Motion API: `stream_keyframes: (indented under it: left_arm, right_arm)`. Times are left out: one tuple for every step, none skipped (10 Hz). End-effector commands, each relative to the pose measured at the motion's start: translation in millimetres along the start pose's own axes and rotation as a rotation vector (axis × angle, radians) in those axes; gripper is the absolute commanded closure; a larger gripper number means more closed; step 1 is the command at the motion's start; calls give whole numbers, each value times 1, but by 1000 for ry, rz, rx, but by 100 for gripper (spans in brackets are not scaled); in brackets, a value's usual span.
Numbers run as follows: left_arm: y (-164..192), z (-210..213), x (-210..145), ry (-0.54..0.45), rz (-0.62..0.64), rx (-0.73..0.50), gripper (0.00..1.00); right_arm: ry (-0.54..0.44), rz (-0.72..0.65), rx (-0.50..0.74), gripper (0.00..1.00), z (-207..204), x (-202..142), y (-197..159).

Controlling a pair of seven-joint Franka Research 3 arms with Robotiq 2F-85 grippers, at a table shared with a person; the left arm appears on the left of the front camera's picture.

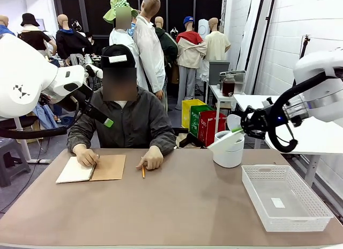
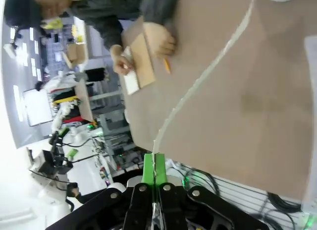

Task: Sort the paper based on its condition.
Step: If a person hands you a paper, place it in the Organizing basket , and if it's crumpled, put it in the Trash can.

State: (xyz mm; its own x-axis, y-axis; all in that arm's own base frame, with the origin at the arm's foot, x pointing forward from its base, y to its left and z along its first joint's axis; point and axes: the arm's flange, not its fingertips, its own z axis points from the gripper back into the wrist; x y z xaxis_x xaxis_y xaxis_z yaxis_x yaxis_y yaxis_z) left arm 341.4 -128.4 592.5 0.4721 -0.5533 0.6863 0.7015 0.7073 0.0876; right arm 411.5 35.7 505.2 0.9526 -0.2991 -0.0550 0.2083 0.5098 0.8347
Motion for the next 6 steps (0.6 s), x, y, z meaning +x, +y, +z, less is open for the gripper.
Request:
stream_keyframes:
  left_arm:
    - [2, 1, 1, 1, 3, -6, 0]
    - [2, 1, 1, 1, 3, -6, 0]
    - [2, 1, 1, 1, 3, -6, 0]
    - [2, 1, 1, 1, 3, -6, 0]
    - [2, 1, 1, 1, 3, -6, 0]
    - [2, 1, 1, 1, 3, -6, 0]
  right_arm:
    - [52, -2, -79, 100, 11, -12, -9]
    - [66, 11, -89, 100, 9, -17, -7]
    - [85, 35, -90, 100, 0, -25, 2]
    - [41, 14, -69, 100, 7, -6, -11]
    - [41, 14, -69, 100, 7, -6, -11]
    - [41, 14, -69, 100, 7, -6, -11]
